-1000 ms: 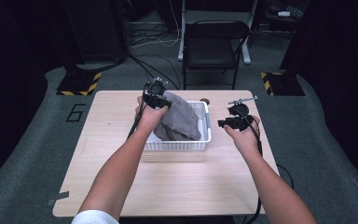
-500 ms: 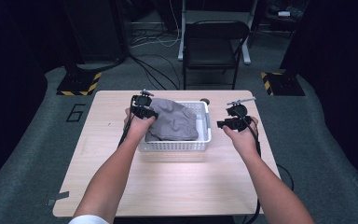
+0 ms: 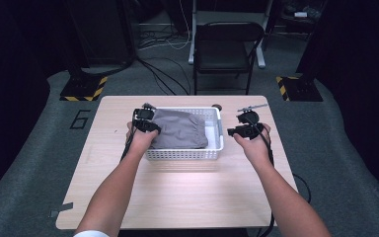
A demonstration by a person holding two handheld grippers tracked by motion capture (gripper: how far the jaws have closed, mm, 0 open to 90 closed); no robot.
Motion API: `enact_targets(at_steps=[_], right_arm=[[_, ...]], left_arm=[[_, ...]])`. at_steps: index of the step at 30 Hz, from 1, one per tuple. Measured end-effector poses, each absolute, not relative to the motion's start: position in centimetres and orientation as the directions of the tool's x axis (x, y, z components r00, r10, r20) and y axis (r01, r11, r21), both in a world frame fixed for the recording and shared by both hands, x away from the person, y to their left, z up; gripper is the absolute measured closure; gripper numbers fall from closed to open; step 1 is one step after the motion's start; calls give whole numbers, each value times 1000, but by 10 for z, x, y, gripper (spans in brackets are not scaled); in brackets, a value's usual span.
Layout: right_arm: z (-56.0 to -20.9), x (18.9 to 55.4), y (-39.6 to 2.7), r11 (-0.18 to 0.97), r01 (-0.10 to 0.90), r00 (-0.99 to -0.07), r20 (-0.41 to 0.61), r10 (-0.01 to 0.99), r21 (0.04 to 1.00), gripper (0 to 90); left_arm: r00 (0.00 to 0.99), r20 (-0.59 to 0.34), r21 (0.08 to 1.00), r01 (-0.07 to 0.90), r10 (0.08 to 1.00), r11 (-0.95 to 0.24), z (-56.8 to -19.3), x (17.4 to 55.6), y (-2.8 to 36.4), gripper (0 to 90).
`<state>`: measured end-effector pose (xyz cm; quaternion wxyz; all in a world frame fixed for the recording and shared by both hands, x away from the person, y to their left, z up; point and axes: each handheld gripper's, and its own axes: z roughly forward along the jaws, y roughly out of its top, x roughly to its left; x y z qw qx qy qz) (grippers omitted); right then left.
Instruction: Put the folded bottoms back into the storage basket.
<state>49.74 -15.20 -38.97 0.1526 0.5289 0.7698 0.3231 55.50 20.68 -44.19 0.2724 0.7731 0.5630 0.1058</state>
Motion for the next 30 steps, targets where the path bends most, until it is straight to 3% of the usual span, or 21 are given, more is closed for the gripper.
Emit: enact_targets(at_steps=[10, 30], right_arm=[[-393, 497, -148, 242, 711, -404, 102, 909, 660, 581], [-398, 474, -131, 323, 663, -489, 63, 870, 675, 538]], left_arm=[[342, -89, 613, 759, 936, -219, -430, 546, 216, 521], [411, -124, 702, 679, 903, -213, -403, 495, 252, 456]])
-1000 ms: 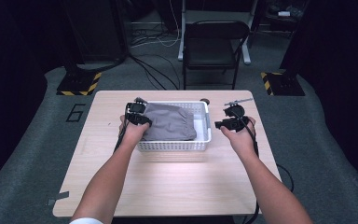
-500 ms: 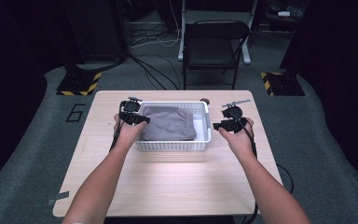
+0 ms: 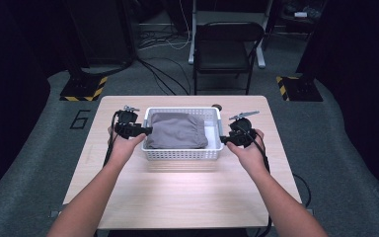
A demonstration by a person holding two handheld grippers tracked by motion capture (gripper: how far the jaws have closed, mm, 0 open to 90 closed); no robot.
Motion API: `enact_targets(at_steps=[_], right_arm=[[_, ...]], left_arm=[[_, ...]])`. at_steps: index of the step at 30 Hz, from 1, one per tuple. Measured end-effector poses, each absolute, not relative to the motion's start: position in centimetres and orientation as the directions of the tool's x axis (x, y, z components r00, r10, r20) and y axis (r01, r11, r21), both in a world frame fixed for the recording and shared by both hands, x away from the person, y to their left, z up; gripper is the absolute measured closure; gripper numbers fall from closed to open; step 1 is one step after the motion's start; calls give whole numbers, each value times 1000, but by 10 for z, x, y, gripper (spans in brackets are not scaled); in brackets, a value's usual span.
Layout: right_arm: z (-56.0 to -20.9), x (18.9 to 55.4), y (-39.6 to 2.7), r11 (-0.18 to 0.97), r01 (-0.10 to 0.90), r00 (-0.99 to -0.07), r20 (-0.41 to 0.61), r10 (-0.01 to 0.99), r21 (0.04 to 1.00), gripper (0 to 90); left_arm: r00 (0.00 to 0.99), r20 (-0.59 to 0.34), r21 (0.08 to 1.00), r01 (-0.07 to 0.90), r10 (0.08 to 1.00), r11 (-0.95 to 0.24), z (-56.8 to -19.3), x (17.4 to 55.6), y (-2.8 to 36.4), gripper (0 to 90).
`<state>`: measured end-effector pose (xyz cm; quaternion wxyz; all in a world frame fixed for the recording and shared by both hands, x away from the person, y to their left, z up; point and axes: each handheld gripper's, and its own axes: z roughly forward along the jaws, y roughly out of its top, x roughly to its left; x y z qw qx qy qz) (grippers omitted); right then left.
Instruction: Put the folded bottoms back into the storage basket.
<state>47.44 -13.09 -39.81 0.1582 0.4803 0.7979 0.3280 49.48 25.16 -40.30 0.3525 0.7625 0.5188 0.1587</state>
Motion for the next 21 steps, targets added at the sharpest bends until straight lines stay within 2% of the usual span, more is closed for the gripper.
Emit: enact_targets(at_steps=[12, 21], right_arm=[[-413, 441, -132, 330, 639, -506, 56, 861, 695, 517], [-431, 417, -140, 325, 641, -493, 49, 868, 696, 504]], left_arm=[[388, -226, 723, 681, 894, -113, -420, 445, 289, 441], [395, -218, 741, 662, 892, -112, -450, 412, 302, 423]])
